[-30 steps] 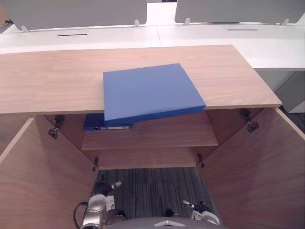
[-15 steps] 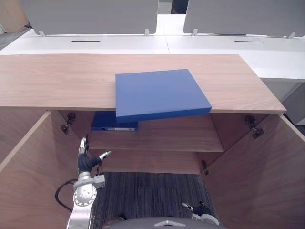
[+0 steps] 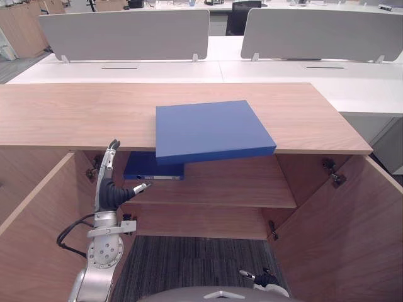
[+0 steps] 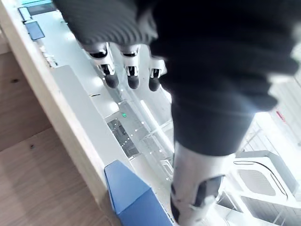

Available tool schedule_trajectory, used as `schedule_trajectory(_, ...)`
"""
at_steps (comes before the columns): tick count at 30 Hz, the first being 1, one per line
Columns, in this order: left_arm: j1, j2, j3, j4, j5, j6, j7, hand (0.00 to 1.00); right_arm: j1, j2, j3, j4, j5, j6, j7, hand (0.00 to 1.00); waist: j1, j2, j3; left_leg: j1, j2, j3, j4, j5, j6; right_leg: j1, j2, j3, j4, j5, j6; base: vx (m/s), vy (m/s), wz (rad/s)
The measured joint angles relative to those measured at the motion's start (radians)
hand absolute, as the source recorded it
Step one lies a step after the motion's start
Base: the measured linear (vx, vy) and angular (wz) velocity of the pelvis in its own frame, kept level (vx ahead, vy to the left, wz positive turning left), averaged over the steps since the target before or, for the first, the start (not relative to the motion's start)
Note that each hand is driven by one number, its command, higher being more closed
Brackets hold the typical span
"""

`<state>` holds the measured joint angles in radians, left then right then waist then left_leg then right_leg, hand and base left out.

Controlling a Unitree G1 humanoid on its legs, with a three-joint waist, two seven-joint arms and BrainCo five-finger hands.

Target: Walk over to the cabinet, pick up the folder, carry it to the office cabinet, place the folder inside the office cabinet, then close the office cabinet door

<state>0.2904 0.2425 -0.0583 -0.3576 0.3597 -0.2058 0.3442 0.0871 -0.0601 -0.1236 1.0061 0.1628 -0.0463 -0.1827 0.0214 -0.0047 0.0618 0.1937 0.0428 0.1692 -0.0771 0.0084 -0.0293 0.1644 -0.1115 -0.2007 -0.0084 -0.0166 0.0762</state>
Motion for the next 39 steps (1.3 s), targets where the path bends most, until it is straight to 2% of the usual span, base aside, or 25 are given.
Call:
schedule_trajectory(3, -0.019, 0.039, -0.027, -0.022, 0.071, 0.000, 0.001, 0.00, -0.014, -0.012, 0.004, 0.028, -0.001, 0.000, 0.002, 0.00, -0.003, 0.000, 0.000, 0.000, 0.000, -0.007, 0.000, 0.001, 0.000, 0.000, 0.000, -0.001, -0.004, -0.001, -0.001, -0.03, -0.004, 0.02)
schedule_trajectory(11, -0.106, 0.072, -0.133, -0.009, 0.247, 0.014, 0.016, 0.00, -0.020, -0.028, 0.021, 0.035, -0.001, 0.001, 0.002, 0.00, -0.024, 0.000, 0.000, 0.000, -0.002, -0.008, -0.001, 0.001, 0.000, 0.000, 0.001, 0.004, -0.012, 0.000, -0.002, 0.00, 0.000, 0.00)
schedule_trajectory(16, -0.222, 0.084, -0.214, 0.101, 0.385, 0.057, 0.023, 0.00, -0.021, -0.032, 0.022, 0.042, 0.000, 0.003, 0.001, 0.00, -0.043, 0.000, 0.000, 0.000, -0.002, -0.008, -0.001, -0.001, -0.002, -0.002, 0.004, 0.014, -0.019, 0.003, -0.005, 0.00, -0.002, -0.04)
schedule_trajectory(25, -0.355, 0.132, -0.301, 0.220, 0.583, 0.104, 0.020, 0.00, -0.031, -0.035, -0.001, 0.044, 0.011, 0.007, 0.002, 0.00, -0.081, 0.000, 0.000, -0.002, -0.002, -0.007, -0.001, -0.007, -0.008, -0.001, 0.008, 0.034, -0.044, 0.022, -0.009, 0.00, -0.005, -0.08)
schedule_trajectory(31, -0.392, 0.132, -0.307, 0.273, 0.648, 0.154, 0.020, 0.00, -0.028, -0.051, -0.008, 0.071, 0.029, 0.014, 0.006, 0.00, -0.097, 0.001, 0.000, -0.002, -0.001, -0.005, -0.001, -0.010, -0.011, -0.002, 0.009, 0.039, -0.053, 0.026, -0.009, -0.01, -0.004, -0.02)
schedule_trajectory(39, -0.405, 0.129, -0.296, 0.300, 0.706, 0.186, 0.021, 0.00, -0.019, -0.051, -0.027, 0.071, 0.033, 0.029, 0.010, 0.00, -0.109, 0.004, -0.001, -0.006, 0.000, -0.003, -0.001, -0.012, -0.012, -0.001, 0.011, 0.043, -0.065, 0.034, -0.010, 0.00, -0.002, 0.00)
